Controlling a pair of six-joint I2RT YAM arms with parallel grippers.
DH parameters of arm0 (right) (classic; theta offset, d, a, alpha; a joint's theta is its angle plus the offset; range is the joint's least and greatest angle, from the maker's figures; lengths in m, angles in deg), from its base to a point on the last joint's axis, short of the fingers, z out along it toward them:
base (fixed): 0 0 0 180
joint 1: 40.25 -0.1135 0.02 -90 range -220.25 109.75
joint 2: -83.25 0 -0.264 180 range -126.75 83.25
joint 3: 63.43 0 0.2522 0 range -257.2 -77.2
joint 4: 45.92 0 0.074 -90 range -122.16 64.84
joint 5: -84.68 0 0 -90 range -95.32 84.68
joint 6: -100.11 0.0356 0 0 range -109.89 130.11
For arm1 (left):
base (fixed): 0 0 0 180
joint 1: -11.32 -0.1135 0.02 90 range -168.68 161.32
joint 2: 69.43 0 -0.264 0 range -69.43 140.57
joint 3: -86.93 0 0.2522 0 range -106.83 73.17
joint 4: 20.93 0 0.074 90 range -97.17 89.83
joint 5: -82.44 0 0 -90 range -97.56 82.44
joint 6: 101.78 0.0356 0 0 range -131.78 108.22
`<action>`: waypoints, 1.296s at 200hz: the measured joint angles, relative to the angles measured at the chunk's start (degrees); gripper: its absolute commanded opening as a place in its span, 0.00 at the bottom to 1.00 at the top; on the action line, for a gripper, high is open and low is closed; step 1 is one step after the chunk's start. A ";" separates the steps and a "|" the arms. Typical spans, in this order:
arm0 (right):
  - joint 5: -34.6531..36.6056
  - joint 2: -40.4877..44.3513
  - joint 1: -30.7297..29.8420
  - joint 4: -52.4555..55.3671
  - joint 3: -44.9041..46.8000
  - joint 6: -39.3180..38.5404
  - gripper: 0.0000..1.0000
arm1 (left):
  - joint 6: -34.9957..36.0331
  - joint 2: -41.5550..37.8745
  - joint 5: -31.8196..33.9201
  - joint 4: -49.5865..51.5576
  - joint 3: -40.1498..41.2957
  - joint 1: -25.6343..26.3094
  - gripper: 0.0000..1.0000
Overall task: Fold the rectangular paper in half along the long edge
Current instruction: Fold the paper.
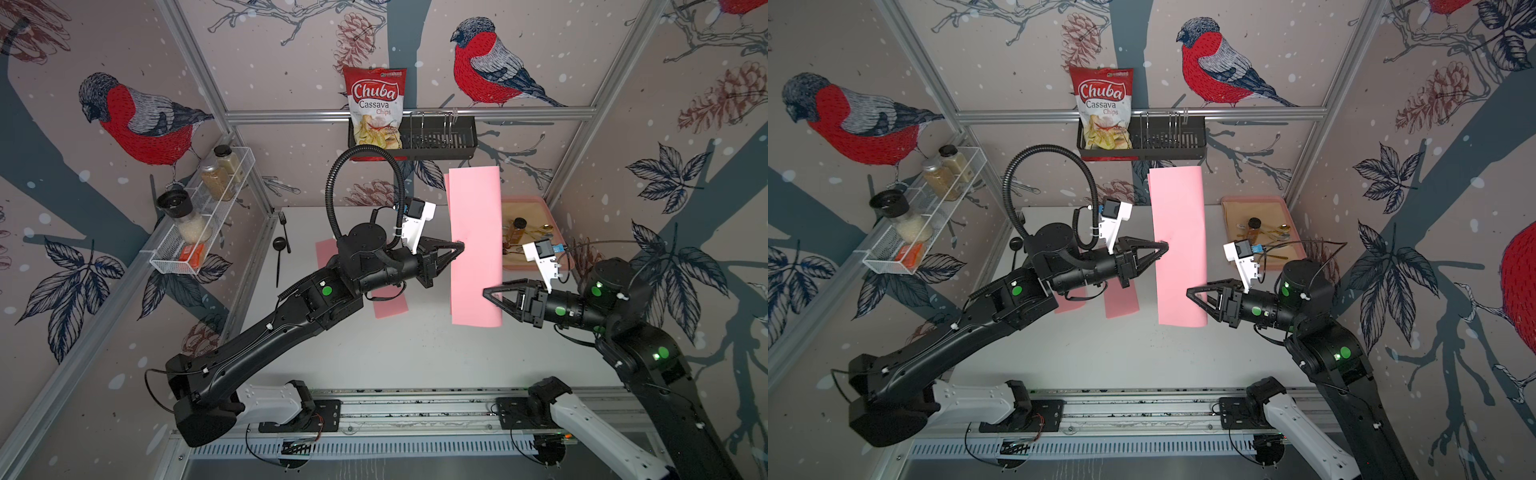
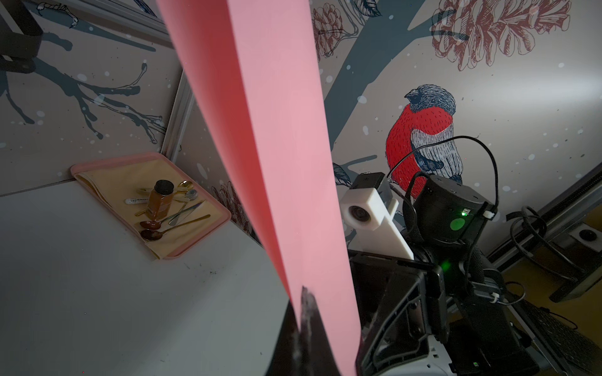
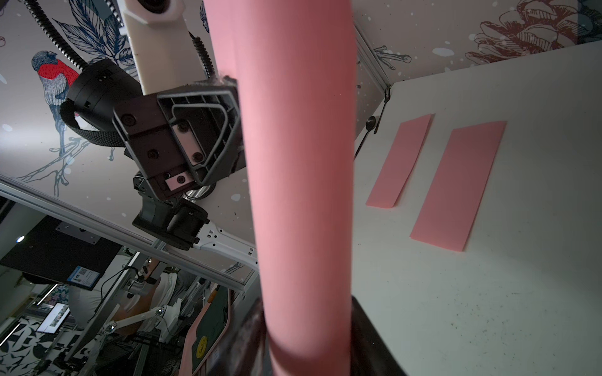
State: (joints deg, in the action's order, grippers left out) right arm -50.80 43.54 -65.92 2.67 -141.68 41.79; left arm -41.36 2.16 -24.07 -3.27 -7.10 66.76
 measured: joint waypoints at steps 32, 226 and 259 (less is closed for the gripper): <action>0.72 -0.09 -0.63 0.00 -0.11 -0.20 0.30 | -0.02 -0.22 0.00 0.00 0.13 0.00 0.04; 0.31 0.33 -1.64 -1.42 0.13 0.28 0.25 | -0.37 -0.72 -1.75 -1.95 1.62 0.00 0.00; 0.33 0.33 -1.68 -1.49 0.13 0.28 0.26 | -0.46 -0.72 -2.25 -1.99 1.66 0.00 0.00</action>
State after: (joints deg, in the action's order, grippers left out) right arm -50.47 43.87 -67.60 1.19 -141.55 42.07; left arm -41.82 1.44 -26.32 -5.26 -5.44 66.76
